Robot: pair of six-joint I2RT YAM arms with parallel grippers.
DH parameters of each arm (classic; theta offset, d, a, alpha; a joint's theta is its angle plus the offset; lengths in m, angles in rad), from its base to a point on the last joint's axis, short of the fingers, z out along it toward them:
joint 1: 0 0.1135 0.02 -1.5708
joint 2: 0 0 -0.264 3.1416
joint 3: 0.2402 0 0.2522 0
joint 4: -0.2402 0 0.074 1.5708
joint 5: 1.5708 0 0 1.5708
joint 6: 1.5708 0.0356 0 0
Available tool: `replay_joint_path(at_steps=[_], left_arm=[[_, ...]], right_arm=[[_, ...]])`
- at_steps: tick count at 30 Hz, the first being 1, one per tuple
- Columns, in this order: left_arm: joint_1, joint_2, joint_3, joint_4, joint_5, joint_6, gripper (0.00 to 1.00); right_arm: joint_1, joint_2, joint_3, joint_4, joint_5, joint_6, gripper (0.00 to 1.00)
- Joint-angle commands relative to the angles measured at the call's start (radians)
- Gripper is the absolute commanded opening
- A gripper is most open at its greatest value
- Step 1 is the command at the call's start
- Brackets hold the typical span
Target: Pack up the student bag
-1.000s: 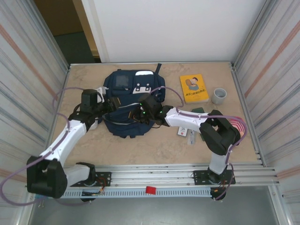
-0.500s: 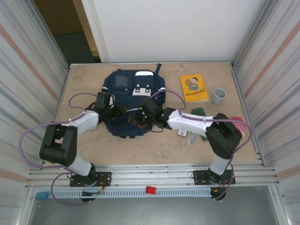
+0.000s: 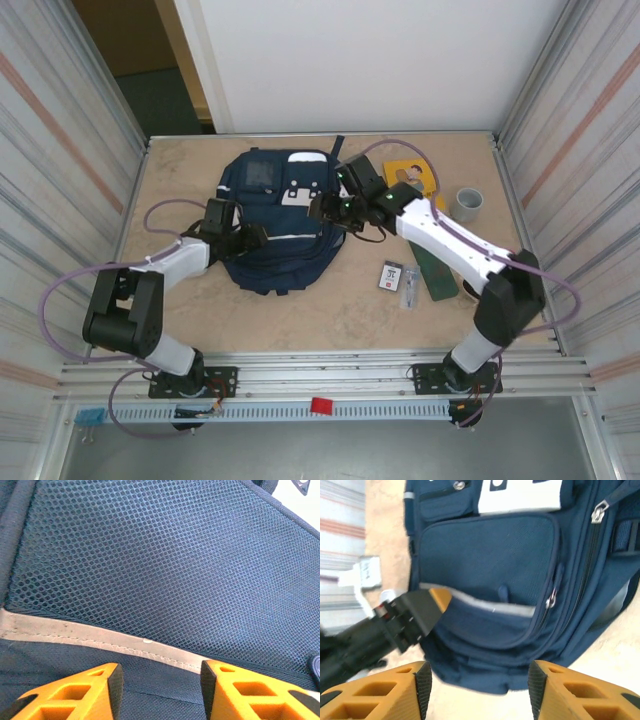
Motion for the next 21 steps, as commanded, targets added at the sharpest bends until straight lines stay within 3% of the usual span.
replay_joint_path(at_steps=[1, 5, 12, 21], left_arm=[[0.006, -0.028, -0.034, -0.061, -0.052, -0.005, 0.47], [0.006, -0.052, -0.051, -0.079, -0.064, -0.002, 0.46], [-0.003, -0.154, -0.114, -0.096, -0.105, -0.022, 0.46], [-0.099, -0.265, 0.032, -0.199, -0.126, 0.053, 0.48]], right_arm=[[-0.015, 0.124, 0.028, -0.017, 0.008, -0.1, 0.52], [-0.019, 0.244, 0.033, 0.084, -0.022, -0.102, 0.5], [0.07, 0.338, -0.056, 0.204, -0.041, -0.036, 0.48], [0.053, 0.115, -0.104, 0.11, 0.018, -0.068, 0.52]])
